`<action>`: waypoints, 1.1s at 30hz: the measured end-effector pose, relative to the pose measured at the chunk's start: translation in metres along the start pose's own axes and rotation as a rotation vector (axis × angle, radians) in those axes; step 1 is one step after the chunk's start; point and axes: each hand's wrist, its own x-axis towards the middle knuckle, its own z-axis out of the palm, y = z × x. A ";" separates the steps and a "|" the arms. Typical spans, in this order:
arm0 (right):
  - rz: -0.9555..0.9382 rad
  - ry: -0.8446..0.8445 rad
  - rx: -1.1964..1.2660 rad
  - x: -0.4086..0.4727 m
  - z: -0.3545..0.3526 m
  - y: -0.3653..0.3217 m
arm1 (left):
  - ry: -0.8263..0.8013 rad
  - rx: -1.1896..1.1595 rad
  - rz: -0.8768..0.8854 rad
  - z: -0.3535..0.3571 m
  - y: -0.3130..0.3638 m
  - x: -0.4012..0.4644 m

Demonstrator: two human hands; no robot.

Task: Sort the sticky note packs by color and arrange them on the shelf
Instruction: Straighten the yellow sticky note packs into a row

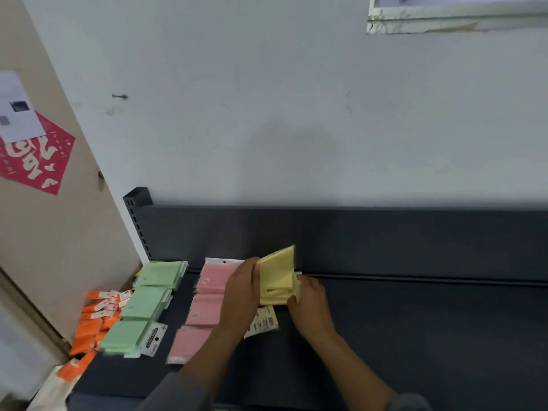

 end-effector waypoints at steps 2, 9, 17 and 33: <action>-0.007 -0.004 0.007 0.004 0.001 -0.002 | 0.033 -0.058 -0.047 0.004 -0.002 0.000; 0.050 -0.030 0.140 0.012 -0.004 -0.004 | 0.153 -0.314 -0.484 0.010 -0.028 0.005; 0.190 -0.017 0.170 0.026 0.006 -0.005 | 0.224 -0.279 -0.403 -0.004 -0.027 0.006; 0.404 -0.129 -0.015 0.055 0.016 -0.028 | 0.419 -0.270 -0.368 -0.019 -0.035 0.005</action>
